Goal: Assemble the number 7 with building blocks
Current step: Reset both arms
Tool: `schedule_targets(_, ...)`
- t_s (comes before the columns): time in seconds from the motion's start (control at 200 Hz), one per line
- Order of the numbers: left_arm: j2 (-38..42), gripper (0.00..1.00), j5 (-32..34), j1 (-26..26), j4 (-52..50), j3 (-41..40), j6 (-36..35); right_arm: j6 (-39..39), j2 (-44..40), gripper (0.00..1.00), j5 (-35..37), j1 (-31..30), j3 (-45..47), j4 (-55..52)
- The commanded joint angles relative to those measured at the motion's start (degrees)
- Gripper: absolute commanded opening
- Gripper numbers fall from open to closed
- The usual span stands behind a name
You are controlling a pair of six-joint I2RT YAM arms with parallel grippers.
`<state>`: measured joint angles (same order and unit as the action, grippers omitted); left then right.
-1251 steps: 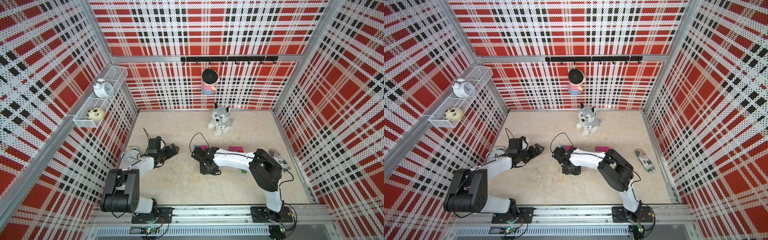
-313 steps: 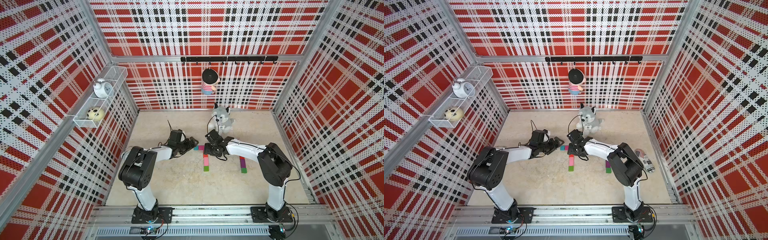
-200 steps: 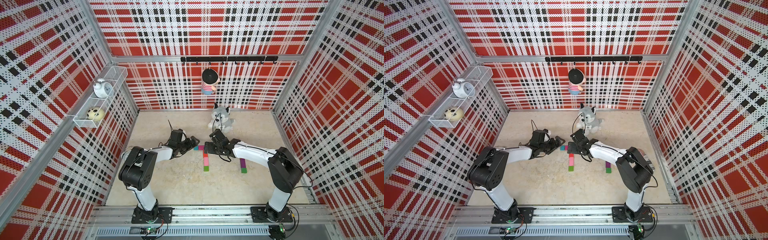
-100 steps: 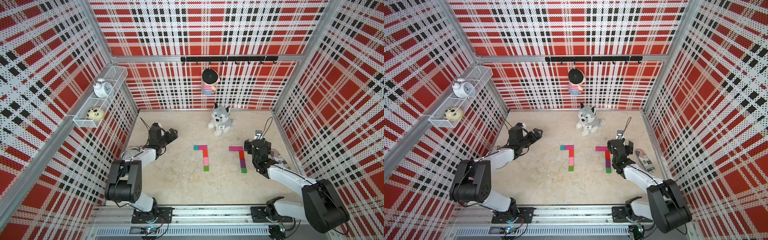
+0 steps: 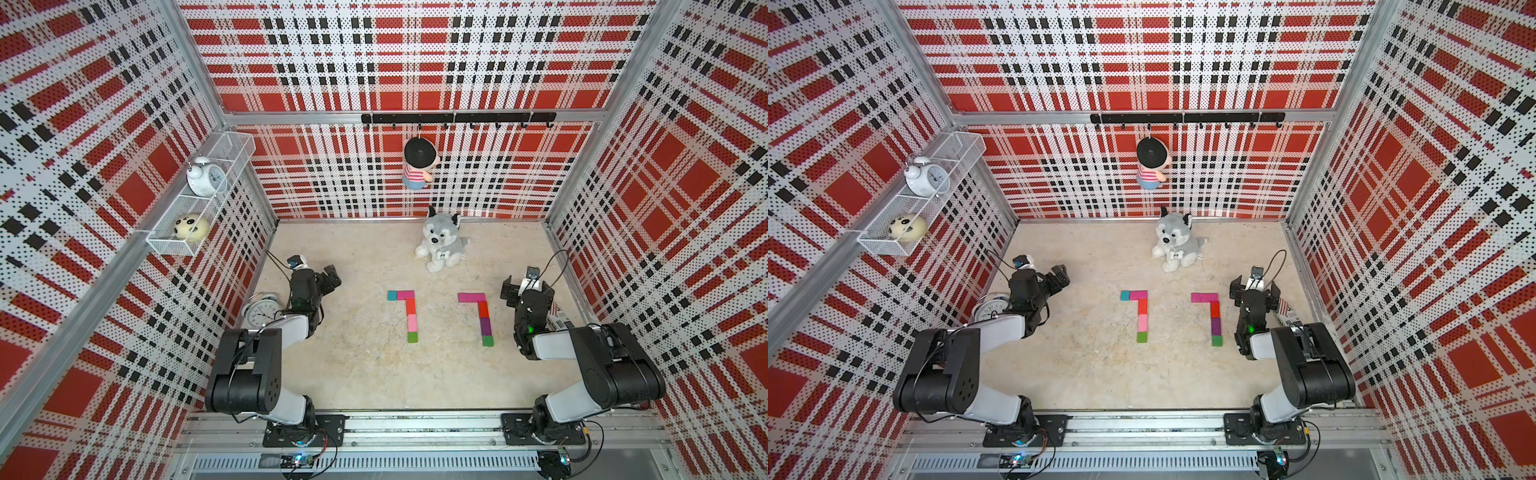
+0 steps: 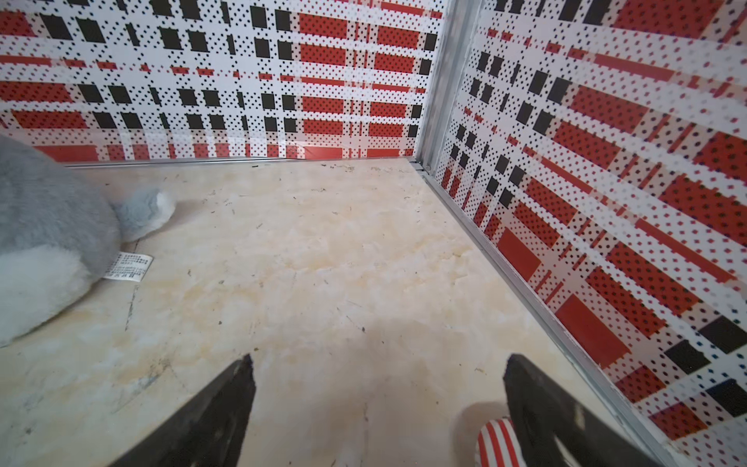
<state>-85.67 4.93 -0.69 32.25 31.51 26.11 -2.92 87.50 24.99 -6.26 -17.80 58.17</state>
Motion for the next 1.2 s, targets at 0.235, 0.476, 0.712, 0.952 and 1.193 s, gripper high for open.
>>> schedule_targets(0.235,3.33,0.98,7.36,-0.79,11.41,-2.47,-2.32,-1.42,2.54,1.00,-2.96,0.72,2.45,10.80)
schedule_targets(0.476,7.25,0.98,17.78,-0.44,15.79,-6.86,-11.33,-0.95,2.92,1.00,-3.13,0.64,2.64,12.06)
schedule_targets(0.712,4.38,0.98,16.69,-0.06,24.43,-7.06,-16.55,-0.95,2.85,1.00,-3.11,0.64,2.62,12.05)
schedule_targets(0.952,9.15,0.98,21.55,4.73,25.32,-11.89,-20.51,-0.91,2.87,1.00,-3.04,0.64,2.63,12.07)
schedule_targets(1.193,11.93,0.98,26.23,5.74,30.57,-19.41,-20.03,-0.95,2.91,1.00,-3.12,0.64,2.60,12.03)
